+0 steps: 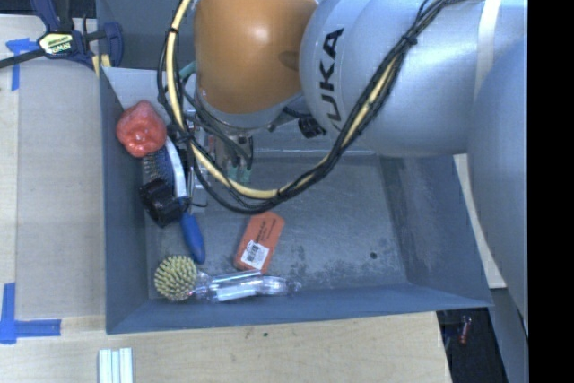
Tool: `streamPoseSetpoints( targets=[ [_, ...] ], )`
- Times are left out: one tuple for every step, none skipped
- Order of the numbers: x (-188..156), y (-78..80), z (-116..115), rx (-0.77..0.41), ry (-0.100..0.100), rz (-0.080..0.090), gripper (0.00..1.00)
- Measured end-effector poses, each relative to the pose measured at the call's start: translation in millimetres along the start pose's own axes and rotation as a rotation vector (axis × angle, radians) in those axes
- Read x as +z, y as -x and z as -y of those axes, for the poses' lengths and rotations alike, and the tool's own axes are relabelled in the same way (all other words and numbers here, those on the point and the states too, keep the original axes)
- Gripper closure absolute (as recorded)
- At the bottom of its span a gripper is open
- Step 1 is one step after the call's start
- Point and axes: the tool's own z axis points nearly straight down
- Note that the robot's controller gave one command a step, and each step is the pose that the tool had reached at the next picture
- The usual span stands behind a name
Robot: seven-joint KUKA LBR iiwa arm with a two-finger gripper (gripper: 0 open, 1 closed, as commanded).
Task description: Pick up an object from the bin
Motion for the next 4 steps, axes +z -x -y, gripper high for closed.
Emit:
streamPoseSetpoints(
  targets=[
    [-5.3,1.6,1.4,0.005,0.003,0.008,0.0],
    [93.4,33.5,2.0,-0.267,0.002,0.009,0.0],
    [79.2,61.6,7.1,-0.958,-0.001,0.016,0.0],
    [116.3,65.9,-10.9,-0.576,0.001,0.005,0.0]
  ],
)
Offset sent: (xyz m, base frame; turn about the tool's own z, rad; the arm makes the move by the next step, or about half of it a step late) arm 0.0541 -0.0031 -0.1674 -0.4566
